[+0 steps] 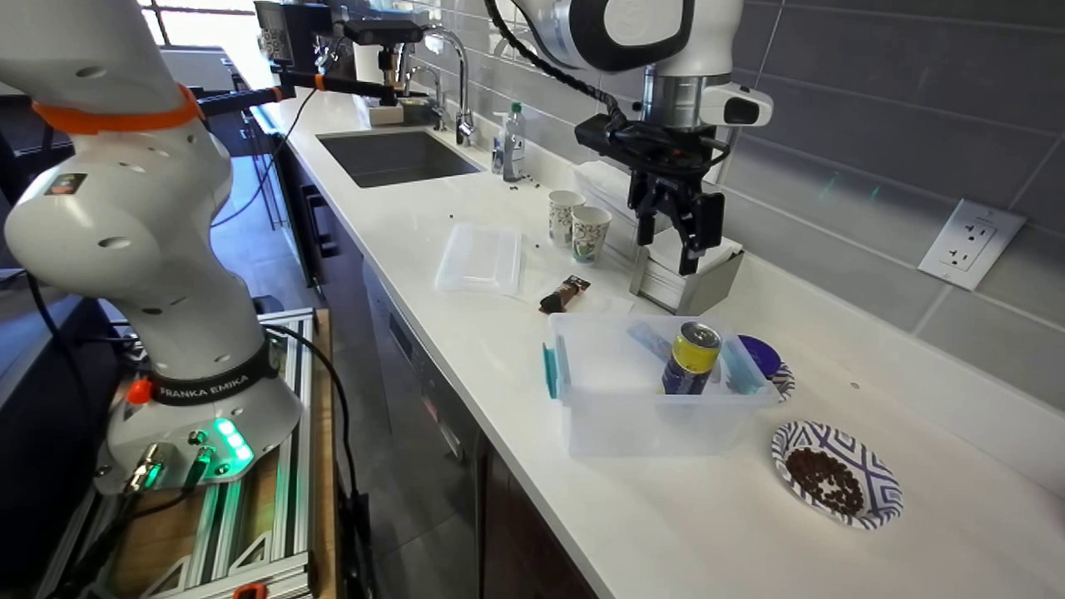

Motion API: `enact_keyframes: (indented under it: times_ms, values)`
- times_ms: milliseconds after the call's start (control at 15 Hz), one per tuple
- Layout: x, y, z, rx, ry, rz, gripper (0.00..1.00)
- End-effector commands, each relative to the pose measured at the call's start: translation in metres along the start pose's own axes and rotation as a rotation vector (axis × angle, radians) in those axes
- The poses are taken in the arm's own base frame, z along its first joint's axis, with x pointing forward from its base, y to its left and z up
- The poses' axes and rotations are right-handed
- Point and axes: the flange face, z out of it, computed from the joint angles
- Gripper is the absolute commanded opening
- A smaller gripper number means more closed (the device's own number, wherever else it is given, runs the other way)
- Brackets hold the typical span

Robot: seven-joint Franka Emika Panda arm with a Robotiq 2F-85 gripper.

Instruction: Put the yellow and blue can in the clear container.

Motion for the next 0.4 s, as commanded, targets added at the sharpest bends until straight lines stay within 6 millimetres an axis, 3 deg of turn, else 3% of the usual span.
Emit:
enact_keyframes:
  times_ms: [0, 333]
  values:
    - [-0.0074, 0.0023, -0.0077, -0.008, -0.003, 0.032, 1.0]
    - [-0.0011, 0.0026, -0.0074, -0.003, 0.01, 0.02, 1.0]
